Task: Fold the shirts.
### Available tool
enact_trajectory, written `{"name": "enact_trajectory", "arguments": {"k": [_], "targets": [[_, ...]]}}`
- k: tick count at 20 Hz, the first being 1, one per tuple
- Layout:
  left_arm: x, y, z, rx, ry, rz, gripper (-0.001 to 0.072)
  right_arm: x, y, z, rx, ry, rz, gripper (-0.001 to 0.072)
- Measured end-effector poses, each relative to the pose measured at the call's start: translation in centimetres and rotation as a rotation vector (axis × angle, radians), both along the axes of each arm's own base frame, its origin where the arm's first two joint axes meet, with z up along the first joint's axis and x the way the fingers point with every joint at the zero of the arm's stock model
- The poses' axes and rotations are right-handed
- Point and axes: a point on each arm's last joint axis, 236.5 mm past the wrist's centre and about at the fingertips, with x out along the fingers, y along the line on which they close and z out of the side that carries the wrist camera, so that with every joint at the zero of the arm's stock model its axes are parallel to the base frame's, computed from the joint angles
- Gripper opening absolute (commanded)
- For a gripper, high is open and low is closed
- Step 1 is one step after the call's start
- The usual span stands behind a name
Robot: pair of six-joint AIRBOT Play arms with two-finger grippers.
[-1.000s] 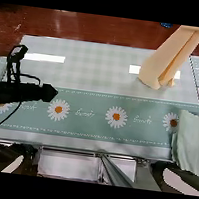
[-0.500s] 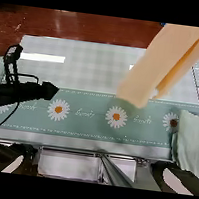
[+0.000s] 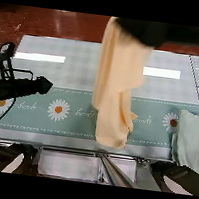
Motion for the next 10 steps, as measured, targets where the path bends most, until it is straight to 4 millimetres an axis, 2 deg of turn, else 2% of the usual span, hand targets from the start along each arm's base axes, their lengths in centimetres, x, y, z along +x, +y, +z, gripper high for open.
{"name": "enact_trajectory", "arguments": {"k": [4, 5, 6, 8, 10], "targets": [[0.0, 3.0, -0.7, 0.023, 0.035, 0.088, 0.0508, -1.6, 3.9, -14.2, -0.156, 0.268, 0.032, 0.0043], [-0.1, 3.4, -0.8, 0.026, 0.047, 0.101, 0.0509, -2.2, 4.5, -17.2, -0.187, 0.325, 0.035, 0.021], [-0.2, 3.7, -0.9, 0.029, 0.054, 0.109, 0.0509, -2.9, 4.9, -20.3, -0.223, 0.388, 0.032, 0.0425], [-0.2, 3.9, -1.0, 0.024, 0.057, 0.118, 0.0508, -3.2, 4.7, -24.4, -0.288, 0.46, 0.001, 0.0415], [-0.3, 3.8, -1.0, 0.018, 0.063, 0.12, 0.0509, -1.6, 2.8, -25.9, -0.337, 0.472, -0.061, 0.0415]]}}
